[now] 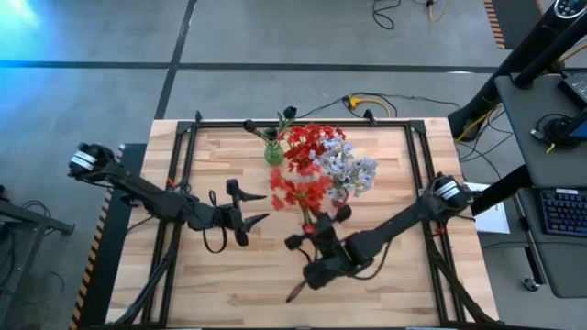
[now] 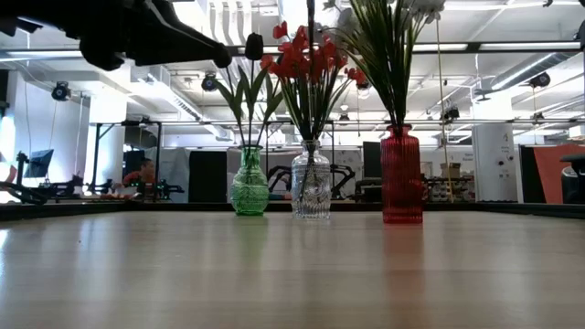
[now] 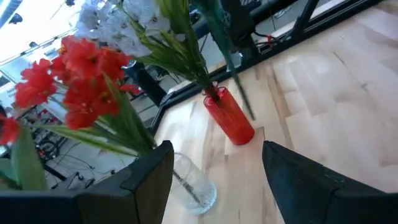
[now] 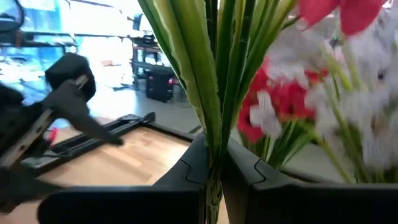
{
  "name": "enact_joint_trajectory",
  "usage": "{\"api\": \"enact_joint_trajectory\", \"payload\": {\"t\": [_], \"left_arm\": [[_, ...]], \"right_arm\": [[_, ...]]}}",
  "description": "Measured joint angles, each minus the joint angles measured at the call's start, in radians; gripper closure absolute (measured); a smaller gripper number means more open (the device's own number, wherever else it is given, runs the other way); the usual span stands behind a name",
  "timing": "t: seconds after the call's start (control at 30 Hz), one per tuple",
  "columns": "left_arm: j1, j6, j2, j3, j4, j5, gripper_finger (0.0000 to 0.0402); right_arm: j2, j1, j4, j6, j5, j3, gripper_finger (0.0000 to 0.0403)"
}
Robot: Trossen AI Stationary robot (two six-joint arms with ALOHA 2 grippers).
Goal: Sort flowers into vase by color
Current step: Put the orange flowers into the transparent vase
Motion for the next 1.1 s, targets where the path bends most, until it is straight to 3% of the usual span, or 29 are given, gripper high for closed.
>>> {"api": "enact_joint_trajectory", "payload": {"t": [0.37, 0.47, 0.57, 0.7, 0.8, 0.93, 1.1], "left_arm": [[0.014, -0.004, -0.197, 0.0, -0.29, -0.132, 0.0174], [0.022, -0.008, -0.231, 0.0, -0.354, -0.161, 0.0174], [0.026, -0.011, -0.245, 0.0, -0.368, -0.16, 0.0174], [0.026, -0.013, -0.256, 0.0, -0.374, -0.104, 0.0175], [0.025, -0.02, -0.267, 0.0, -0.385, 0.009, 0.0175], [0.025, -0.022, -0.281, 0.0, -0.393, 0.14, 0.0175], [0.025, -0.023, -0.297, 0.0, -0.418, 0.156, 0.0175]], "right_arm": [[0.003, -0.099, 0.01, -0.065, 0.004, 0.062, 0.0387], [0.003, -0.123, 0.039, -0.103, -0.137, 0.111, 0.0387], [0.003, -0.141, 0.097, -0.256, -0.298, 0.188, 0.0387], [0.007, -0.133, 0.278, -0.626, -0.372, 0.247, 0.0387], [0.007, -0.122, 0.472, -0.851, -0.421, 0.247, 0.0387], [0.005, -0.12, 0.636, -0.961, -0.558, 0.209, 0.0387], [0.029, -0.118, 0.782, -1.014, -0.558, 0.097, 0.0387]]}}
